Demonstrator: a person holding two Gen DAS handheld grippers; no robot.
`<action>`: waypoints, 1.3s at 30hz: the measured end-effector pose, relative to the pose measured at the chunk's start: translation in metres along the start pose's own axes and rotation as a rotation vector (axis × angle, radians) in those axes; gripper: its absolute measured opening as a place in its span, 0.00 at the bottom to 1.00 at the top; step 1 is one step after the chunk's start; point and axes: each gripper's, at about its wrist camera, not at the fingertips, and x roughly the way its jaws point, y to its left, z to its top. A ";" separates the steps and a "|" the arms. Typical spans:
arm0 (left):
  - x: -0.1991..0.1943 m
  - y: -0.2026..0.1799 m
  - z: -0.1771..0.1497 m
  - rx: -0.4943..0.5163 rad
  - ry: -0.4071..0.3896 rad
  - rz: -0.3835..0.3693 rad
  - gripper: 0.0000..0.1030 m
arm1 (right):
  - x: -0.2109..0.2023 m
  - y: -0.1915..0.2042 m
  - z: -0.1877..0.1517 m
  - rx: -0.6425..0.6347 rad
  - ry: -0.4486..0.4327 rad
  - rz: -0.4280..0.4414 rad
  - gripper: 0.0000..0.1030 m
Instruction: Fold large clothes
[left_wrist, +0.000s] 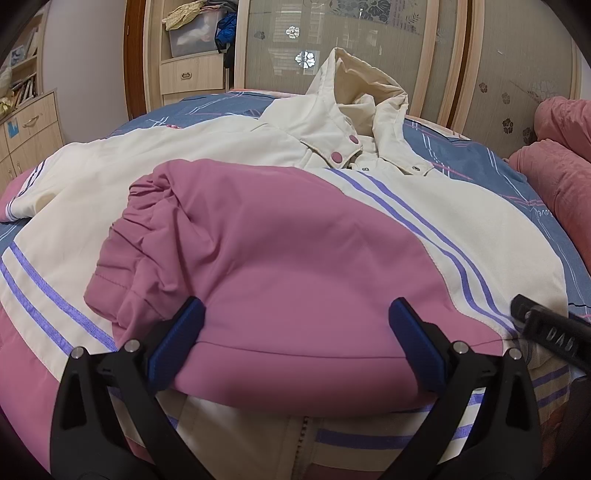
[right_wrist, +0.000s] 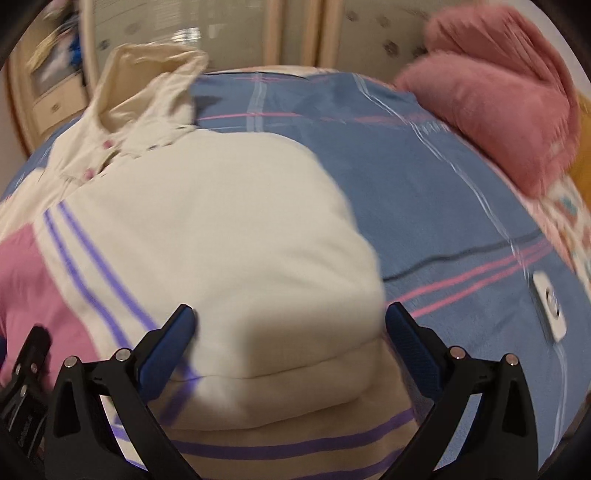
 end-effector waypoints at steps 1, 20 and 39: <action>0.000 0.000 0.000 0.000 0.000 0.000 0.98 | 0.000 -0.005 0.000 0.027 0.005 0.007 0.99; 0.000 -0.001 0.000 0.000 0.000 0.001 0.98 | 0.005 0.012 0.000 -0.048 0.036 0.063 0.99; 0.000 0.000 0.000 -0.001 0.000 0.001 0.98 | 0.004 0.012 0.000 -0.048 0.037 0.062 0.99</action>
